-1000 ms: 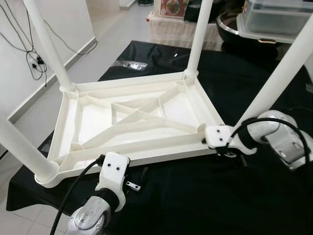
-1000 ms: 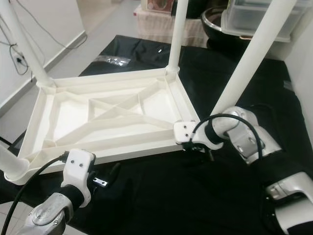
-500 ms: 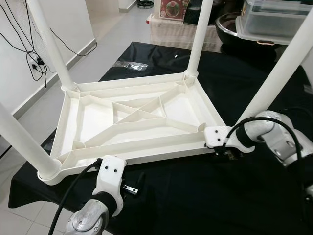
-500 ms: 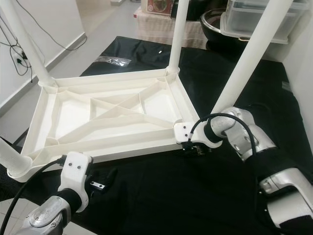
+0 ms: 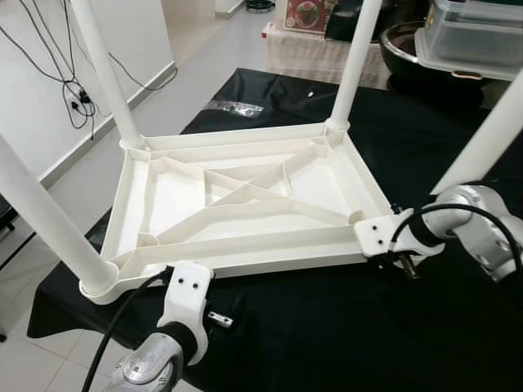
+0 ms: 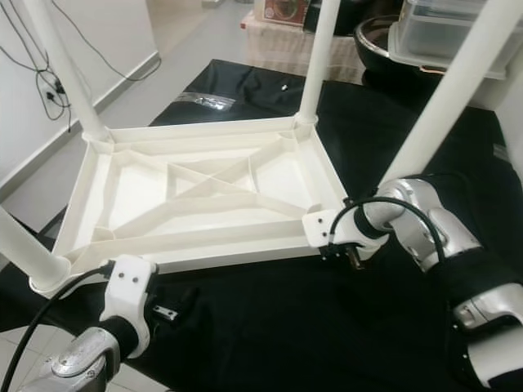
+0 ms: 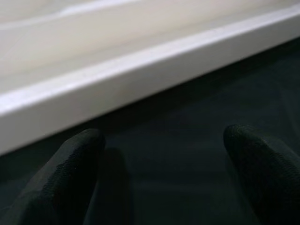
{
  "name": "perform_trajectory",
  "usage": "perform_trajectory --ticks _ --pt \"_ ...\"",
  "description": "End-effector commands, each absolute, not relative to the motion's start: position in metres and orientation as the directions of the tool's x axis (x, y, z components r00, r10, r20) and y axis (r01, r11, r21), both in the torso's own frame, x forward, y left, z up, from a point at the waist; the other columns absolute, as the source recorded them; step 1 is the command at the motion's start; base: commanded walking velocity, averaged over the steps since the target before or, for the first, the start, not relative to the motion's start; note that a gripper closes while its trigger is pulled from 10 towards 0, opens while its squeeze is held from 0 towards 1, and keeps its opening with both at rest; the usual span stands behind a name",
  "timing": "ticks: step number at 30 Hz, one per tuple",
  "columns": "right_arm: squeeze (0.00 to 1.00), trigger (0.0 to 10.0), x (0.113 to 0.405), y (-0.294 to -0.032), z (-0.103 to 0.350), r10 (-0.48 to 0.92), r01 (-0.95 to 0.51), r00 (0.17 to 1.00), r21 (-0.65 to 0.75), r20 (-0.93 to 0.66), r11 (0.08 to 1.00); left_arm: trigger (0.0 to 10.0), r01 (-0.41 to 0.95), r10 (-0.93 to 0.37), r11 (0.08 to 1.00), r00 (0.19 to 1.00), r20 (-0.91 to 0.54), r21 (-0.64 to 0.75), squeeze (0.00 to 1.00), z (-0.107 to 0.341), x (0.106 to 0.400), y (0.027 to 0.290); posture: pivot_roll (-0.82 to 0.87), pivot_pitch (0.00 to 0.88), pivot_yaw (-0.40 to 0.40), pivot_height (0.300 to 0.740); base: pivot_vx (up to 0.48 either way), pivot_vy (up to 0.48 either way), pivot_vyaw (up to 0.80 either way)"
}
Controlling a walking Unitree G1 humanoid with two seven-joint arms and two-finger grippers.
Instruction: Building children table
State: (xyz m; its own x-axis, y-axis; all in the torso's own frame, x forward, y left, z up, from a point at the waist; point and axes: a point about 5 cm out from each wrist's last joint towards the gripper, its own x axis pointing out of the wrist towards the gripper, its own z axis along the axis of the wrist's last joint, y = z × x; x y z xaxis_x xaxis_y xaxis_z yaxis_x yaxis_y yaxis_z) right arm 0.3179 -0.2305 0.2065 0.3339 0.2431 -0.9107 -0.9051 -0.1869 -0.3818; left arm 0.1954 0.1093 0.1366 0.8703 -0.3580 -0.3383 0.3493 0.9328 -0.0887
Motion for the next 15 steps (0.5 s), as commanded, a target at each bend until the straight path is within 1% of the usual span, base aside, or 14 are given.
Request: perform_trajectory --ticks 1,6,9,10,13,14,15 --pt "0.0 10.0 0.305 -0.239 0.181 0.17 -0.954 0.187 -0.221 -0.967 -0.205 10.0 0.356 -0.367 0.929 0.861 -0.352 -0.099 0.0 0.136 0.192 0.11 0.05 0.159 -0.039 0.74 0.0 0.0 0.0" --pt "0.0 10.0 0.303 -0.242 0.182 0.167 -0.956 0.184 -0.216 -0.969 -0.199 10.0 0.318 -0.321 0.946 0.881 -0.348 -0.068 0.0 0.136 0.196 0.118 0.05 0.161 -0.04 0.74 0.0 0.0 0.0" --pt "0.0 10.0 0.299 -0.246 0.182 0.162 -0.959 0.174 -0.204 -0.971 -0.197 10.0 0.272 -0.267 0.962 0.901 -0.342 -0.034 0.0 0.136 0.202 0.129 0.04 0.162 -0.041 0.74 0.0 0.0 0.0" --pt "0.0 10.0 0.299 -0.246 0.182 0.162 -0.959 0.174 -0.204 -0.971 -0.197 10.0 0.272 -0.267 0.962 0.901 -0.342 -0.034 0.0 0.136 0.202 0.129 0.04 0.162 -0.041 0.74 0.0 0.0 0.0" --pt "0.0 10.0 0.285 -0.259 0.182 0.142 -0.97 0.127 -0.153 -0.982 -0.191 10.0 0.166 -0.144 0.986 0.922 -0.36 0.03 0.0 0.128 0.217 0.163 0.04 0.163 -0.042 0.74 0.0 0.0 0.0" --pt "0.0 10.0 0.285 -0.259 0.182 0.142 -0.97 0.127 -0.153 -0.982 -0.191 10.0 0.166 -0.144 0.986 0.922 -0.36 0.03 0.0 0.128 0.217 0.163 0.04 0.163 -0.042 0.74 0.0 0.0 0.0" --pt "0.0 10.0 0.282 -0.262 0.182 0.139 -0.972 0.114 -0.139 -0.984 -0.189 10.0 0.147 -0.123 0.988 0.922 -0.367 0.039 0.0 0.126 0.219 0.17 0.04 0.163 -0.042 0.74 0.0 0.0 0.0"
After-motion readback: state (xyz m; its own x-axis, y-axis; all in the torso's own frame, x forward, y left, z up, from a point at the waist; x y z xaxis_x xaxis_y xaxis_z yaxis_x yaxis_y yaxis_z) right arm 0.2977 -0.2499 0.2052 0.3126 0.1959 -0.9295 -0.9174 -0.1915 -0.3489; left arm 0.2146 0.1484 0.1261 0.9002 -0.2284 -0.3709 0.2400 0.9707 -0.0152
